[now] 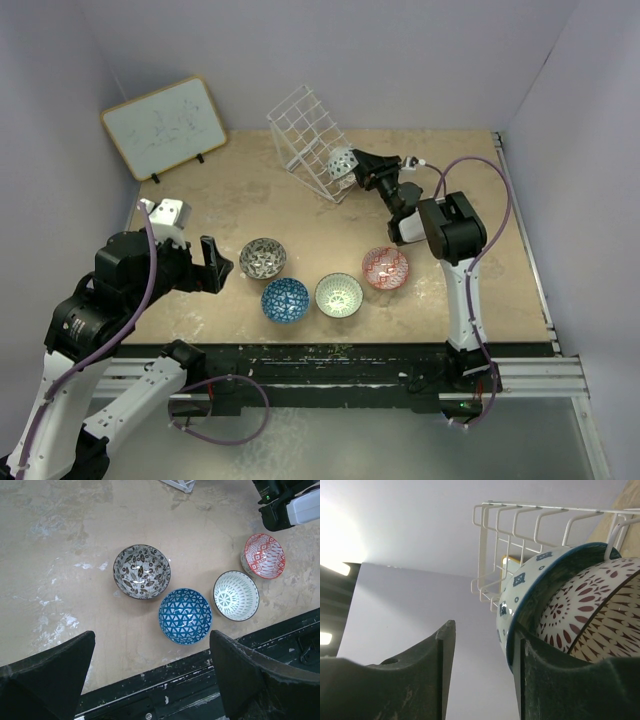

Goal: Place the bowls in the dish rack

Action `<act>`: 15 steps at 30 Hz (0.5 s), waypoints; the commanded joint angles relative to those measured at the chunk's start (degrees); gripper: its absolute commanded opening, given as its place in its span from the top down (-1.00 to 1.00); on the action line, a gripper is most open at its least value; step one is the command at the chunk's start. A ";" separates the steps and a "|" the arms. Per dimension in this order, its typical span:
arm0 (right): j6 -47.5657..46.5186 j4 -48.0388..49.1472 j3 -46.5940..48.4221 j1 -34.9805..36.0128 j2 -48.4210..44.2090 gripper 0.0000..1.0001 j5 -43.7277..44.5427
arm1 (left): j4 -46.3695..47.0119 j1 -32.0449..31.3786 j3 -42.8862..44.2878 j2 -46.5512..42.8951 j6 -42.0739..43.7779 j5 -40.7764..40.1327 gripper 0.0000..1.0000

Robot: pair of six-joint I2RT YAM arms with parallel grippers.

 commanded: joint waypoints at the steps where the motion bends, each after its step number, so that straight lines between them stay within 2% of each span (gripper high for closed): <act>1: 0.16 12.91 -0.92 0.30 -4.57 0.00 -0.24 | 1.30 0.30 2.02 -0.09 -1.08 0.15 -0.98; 15: -0.25 8.27 -4.74 0.12 -7.36 -0.04 -0.62 | 0.91 0.31 1.69 -1.17 -1.72 -0.22 -0.98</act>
